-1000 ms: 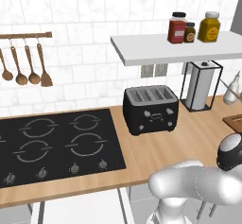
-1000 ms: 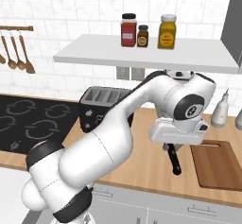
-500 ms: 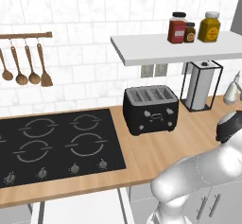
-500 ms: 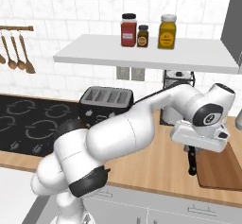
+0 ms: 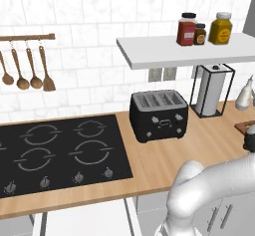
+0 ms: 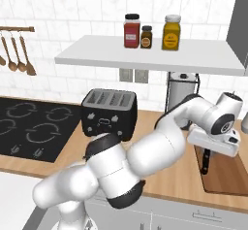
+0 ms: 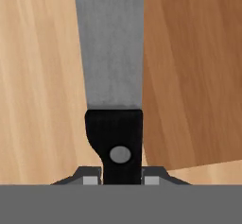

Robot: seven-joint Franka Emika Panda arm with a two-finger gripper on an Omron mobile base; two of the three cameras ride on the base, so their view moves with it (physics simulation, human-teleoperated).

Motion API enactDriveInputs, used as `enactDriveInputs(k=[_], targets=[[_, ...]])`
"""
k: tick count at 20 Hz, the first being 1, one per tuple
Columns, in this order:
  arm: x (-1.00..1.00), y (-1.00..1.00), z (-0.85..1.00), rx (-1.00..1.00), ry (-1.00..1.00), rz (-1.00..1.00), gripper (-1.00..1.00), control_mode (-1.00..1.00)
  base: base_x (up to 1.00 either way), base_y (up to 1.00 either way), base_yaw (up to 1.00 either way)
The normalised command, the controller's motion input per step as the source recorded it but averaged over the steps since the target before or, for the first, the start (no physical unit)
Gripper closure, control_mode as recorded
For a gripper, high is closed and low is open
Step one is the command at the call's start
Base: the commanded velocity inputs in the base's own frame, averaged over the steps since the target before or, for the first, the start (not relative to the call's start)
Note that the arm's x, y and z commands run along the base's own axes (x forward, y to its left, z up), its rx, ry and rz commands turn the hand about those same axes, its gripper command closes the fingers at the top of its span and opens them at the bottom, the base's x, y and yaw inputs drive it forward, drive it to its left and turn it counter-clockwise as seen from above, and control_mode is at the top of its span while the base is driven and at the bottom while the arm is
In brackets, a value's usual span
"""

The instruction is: Pick up the knife from the drawer and place it on the cutting board. Then place the meat from the plate to the cutting board.

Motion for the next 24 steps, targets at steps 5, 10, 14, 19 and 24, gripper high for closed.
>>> enactDriveInputs(k=[5, 10, 14, 19, 24], targets=[[-0.07, -0.33, -0.14, 0.0, 0.0, 0.0, 1.0, -1.0, 0.0, 0.0, 0.0], [-0.54, 0.0, -0.21, -0.01, 0.01, 0.0, 1.0, -1.0, 0.0, 0.0, 0.0], [-0.05, 0.0, -0.36, -0.05, 0.04, 0.02, 1.0, -1.0, 0.0, 0.0, 0.0], [0.12, 0.0, -0.3, -0.07, 0.07, 0.03, 1.0, -1.0, 0.0, 0.0, 0.0], [0.18, -0.03, -0.42, -0.04, 0.02, 0.03, 1.0, -1.0, 0.0, 0.0, 0.0]])
